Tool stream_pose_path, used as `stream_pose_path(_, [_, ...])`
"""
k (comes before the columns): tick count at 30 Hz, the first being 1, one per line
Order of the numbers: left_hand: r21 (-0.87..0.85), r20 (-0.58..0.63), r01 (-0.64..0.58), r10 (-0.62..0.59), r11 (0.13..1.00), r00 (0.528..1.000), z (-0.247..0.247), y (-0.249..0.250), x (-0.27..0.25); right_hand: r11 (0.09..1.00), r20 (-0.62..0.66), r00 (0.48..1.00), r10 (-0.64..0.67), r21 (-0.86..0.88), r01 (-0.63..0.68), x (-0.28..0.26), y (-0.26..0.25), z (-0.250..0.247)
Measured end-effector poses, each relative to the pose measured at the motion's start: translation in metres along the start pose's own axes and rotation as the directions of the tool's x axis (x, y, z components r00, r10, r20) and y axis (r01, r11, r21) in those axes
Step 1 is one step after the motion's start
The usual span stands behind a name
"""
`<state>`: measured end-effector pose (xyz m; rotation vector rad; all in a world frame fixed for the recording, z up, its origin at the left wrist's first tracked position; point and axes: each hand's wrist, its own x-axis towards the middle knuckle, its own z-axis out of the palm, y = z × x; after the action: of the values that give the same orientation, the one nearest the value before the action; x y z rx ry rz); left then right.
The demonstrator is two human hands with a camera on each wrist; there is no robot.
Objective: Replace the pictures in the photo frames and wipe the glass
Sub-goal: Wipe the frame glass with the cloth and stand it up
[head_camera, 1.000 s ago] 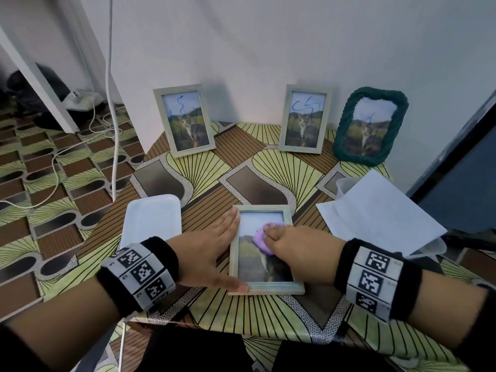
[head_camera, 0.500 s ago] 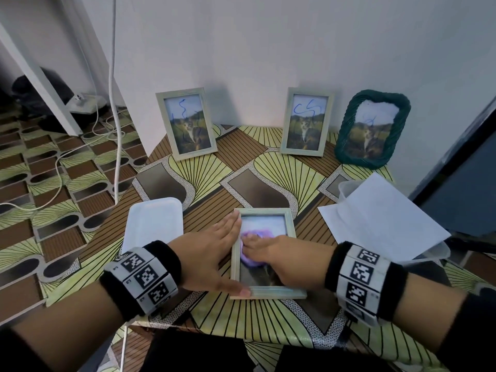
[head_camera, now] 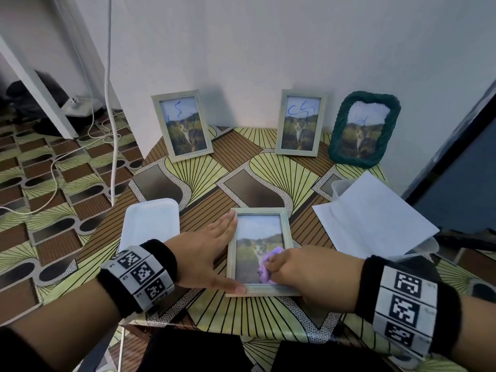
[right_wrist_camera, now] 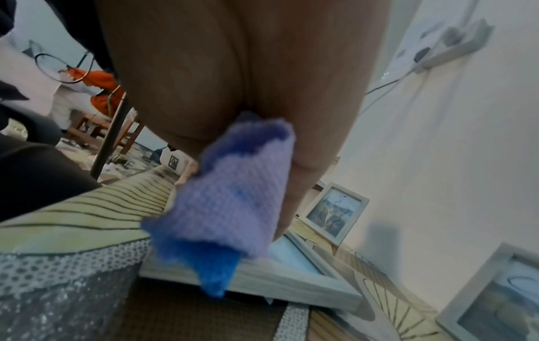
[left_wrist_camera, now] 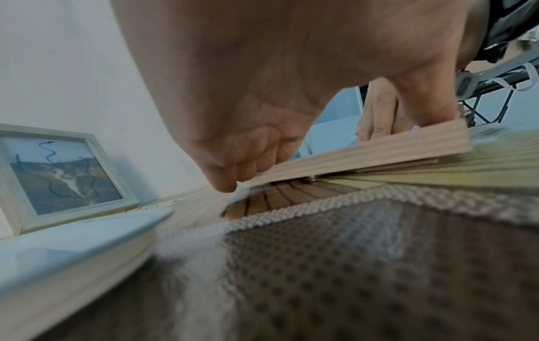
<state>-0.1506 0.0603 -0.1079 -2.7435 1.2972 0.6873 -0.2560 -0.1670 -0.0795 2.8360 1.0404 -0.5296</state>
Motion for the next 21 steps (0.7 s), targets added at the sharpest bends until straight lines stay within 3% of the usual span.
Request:
stream_pose_path(3, [-0.003, 0.003, -0.003, 0.003, 1.0, 1.0, 0.001, 0.001, 0.0, 0.989, 0.01, 0.998, 0.064, -0.136, -0.062, 0.006, 0.004, 0.005])
stream_pose_path(10, [-0.007, 0.021, -0.002, 0.002, 1.0, 1.0, -0.001, 0.002, 0.0, 0.972, -0.048, 0.982, 0.184, -0.136, -0.189, 0.024, 0.013, -0.003])
stream_pose_path(14, [0.002, 0.015, 0.008, -0.008, 1.0, 1.0, -0.001, 0.003, 0.0, 0.963, 0.016, 0.965, 0.263, -0.057, -0.262, 0.048, 0.013, -0.025])
stream_pose_path(17, [0.001, 0.017, 0.015, -0.015, 1.0, 1.0, -0.002, 0.003, 0.0, 0.964, 0.135, 0.956, 0.26, 0.031, -0.266, 0.067, 0.004, -0.03])
stream_pose_path(21, [0.007, 0.007, 0.009, -0.009, 1.0, 1.0, -0.002, 0.003, 0.001, 0.975, 0.115, 0.974, 0.195, 0.082, -0.205, 0.066, -0.001, -0.027])
